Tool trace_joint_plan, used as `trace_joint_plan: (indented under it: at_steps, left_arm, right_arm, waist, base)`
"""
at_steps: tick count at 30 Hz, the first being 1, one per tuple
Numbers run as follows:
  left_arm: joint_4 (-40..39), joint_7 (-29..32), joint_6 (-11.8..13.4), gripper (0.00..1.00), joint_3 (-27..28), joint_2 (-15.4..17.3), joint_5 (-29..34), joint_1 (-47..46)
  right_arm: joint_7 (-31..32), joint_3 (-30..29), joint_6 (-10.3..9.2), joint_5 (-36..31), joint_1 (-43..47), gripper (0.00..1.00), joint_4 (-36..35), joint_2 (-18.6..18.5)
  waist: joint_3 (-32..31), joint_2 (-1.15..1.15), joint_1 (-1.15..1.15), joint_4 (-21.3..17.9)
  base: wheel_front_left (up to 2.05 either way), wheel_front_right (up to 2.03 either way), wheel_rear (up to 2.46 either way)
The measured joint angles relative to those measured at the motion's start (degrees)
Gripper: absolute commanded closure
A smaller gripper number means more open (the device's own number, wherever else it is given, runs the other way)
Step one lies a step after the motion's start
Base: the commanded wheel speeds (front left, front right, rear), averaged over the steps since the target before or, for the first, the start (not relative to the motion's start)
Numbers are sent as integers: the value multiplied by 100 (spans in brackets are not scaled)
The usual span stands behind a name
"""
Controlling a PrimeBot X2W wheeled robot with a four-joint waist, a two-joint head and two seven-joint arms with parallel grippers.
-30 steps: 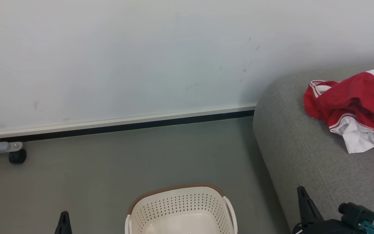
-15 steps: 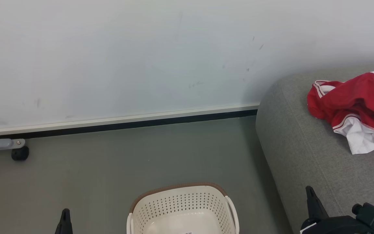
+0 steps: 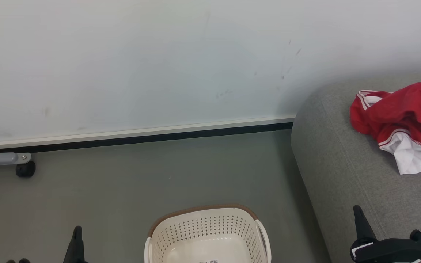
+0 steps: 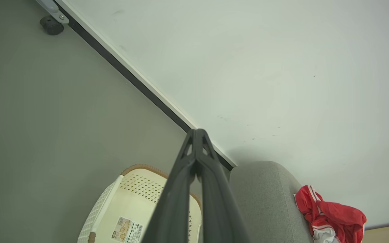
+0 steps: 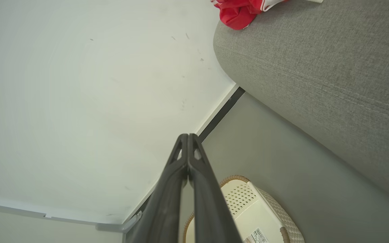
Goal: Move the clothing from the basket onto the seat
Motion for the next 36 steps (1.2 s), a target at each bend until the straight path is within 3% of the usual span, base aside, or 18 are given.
trace_joint_plan:
  at_steps: [36]
  left_arm:
    - [532, 727, -552, 100, 272, -140, -2825, -711]
  right_arm:
    - [755, -1138, 535, 2714, -130, 100, 156, 269]
  waist:
    - [79, 0, -1, 170]
  base:
    - [0, 0, 0]
